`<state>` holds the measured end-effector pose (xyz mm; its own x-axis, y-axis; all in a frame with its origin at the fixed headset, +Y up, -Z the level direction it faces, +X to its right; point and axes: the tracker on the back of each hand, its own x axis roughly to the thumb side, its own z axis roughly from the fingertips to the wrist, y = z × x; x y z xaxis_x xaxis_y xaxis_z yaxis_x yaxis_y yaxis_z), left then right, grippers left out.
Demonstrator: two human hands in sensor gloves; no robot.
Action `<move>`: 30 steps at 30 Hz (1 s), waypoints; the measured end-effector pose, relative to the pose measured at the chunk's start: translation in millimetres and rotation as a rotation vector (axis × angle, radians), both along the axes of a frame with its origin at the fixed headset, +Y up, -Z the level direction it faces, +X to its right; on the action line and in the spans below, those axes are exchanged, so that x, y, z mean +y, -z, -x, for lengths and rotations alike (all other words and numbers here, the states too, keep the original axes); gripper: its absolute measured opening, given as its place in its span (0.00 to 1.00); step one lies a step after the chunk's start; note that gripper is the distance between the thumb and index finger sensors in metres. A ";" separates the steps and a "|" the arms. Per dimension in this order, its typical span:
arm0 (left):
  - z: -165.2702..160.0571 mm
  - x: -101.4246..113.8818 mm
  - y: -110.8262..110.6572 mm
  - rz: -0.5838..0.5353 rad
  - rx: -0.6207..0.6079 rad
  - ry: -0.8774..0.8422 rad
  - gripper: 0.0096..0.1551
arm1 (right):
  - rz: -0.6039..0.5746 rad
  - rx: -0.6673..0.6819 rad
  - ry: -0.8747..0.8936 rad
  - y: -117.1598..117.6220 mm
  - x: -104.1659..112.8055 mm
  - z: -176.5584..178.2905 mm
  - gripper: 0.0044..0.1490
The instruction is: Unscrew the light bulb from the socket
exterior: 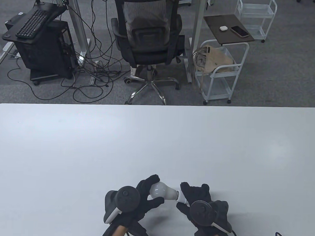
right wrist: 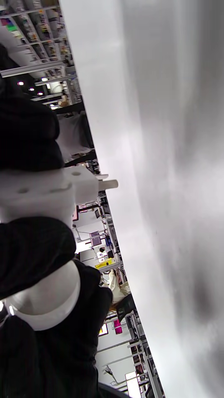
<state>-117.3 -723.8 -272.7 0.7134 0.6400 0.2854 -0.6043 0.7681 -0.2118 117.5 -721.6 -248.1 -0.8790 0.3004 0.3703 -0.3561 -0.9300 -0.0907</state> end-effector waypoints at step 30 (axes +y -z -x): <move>-6.2 -18.3 2.8 0.158 -0.132 -0.094 0.51 | 0.105 -0.026 0.010 11.1 -5.7 -15.6 0.44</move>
<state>-111.1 -742.2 -275.5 0.6115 0.7460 0.2638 -0.6305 0.6608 -0.4071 133.1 -727.3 -259.2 -0.8847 0.3453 0.3132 -0.3641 -0.9313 -0.0019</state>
